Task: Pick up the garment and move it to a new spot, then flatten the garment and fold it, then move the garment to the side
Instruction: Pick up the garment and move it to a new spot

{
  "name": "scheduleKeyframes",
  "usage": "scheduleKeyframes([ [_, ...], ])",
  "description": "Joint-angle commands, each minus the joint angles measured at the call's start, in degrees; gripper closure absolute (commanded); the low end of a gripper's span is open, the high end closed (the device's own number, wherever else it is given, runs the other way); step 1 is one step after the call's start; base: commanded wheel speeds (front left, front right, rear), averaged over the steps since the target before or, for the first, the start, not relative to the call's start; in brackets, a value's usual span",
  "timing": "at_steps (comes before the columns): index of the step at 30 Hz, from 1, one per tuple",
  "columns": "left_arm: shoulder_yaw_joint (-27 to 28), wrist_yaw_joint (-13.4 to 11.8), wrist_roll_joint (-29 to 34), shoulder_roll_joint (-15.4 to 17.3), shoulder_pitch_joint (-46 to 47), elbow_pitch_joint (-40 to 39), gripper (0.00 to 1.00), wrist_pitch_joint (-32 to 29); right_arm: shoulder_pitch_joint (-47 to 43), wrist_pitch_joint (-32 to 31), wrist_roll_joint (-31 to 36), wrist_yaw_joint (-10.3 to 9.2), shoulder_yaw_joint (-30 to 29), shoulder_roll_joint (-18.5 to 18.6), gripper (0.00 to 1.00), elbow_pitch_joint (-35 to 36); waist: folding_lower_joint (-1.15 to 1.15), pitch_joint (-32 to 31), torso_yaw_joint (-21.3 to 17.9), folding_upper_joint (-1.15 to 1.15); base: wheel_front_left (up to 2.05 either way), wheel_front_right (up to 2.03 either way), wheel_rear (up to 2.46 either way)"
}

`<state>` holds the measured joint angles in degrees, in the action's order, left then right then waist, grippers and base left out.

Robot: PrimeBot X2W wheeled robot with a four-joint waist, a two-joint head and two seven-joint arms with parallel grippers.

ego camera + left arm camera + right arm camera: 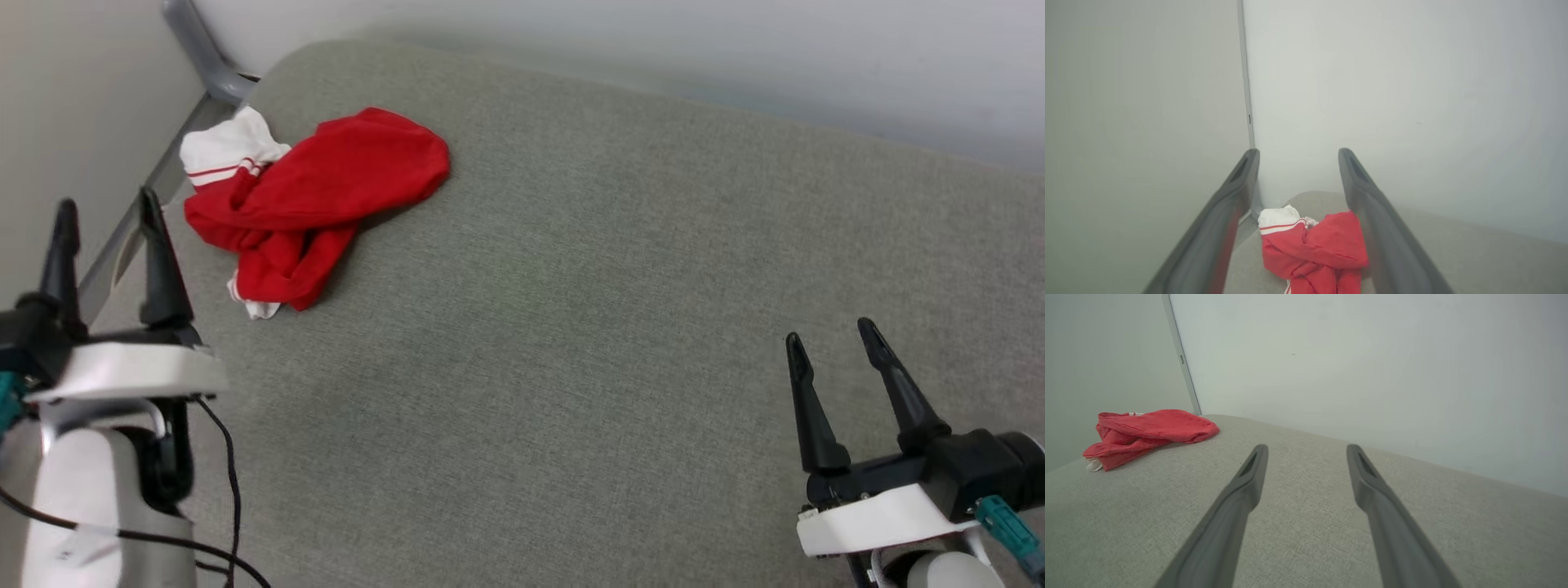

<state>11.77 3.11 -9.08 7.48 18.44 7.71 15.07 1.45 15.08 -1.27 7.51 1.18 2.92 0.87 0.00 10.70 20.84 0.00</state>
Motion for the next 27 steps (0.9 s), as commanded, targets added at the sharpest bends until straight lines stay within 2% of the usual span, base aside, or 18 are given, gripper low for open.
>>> scheduleKeyframes([
  [1, 0.8, 0.6, -0.1, 1.0, 2.3, 0.3, 0.0, 0.2, 1.2, 0.1, 0.4, -0.04, 0.0, -0.1, 0.0, 0.6, 0.0, 3.5, -2.7, 0.0, 0.0, 0.0, 0.0],
  [6, 3.2, 2.5, -1.4, 5.5, 9.8, 2.3, 0.0, 0.2, 3.4, 0.1, 2.2, -0.04, 0.0, -0.1, 0.0, 2.8, 0.0, 8.2, -4.8, 0.0, 0.0, 0.0, 0.0],
  [13, 2.5, 4.0, -6.7, 12.8, 19.5, 9.8, 0.0, -2.5, 5.6, 0.1, 4.0, -0.04, -0.3, -0.1, 0.0, 5.8, 0.0, 13.5, -6.5, 0.0, 0.0, 0.0, 0.0],
  [19, -2.4, 4.3, -15.1, 18.5, 26.3, 16.2, 0.0, -13.2, 6.7, 0.1, 5.2, -0.04, -0.3, -0.1, 0.0, 7.3, 0.0, 16.1, -7.1, 0.0, 0.0, 0.0, 0.0],
  [27, -9.3, 4.3, -28.4, 25.1, 31.4, 24.2, 0.0, -36.9, 8.2, 0.1, 6.1, -0.04, 0.2, 0.0, 0.0, 8.1, 0.0, 18.3, -8.0, 0.0, 0.0, 0.0, 0.0],
])
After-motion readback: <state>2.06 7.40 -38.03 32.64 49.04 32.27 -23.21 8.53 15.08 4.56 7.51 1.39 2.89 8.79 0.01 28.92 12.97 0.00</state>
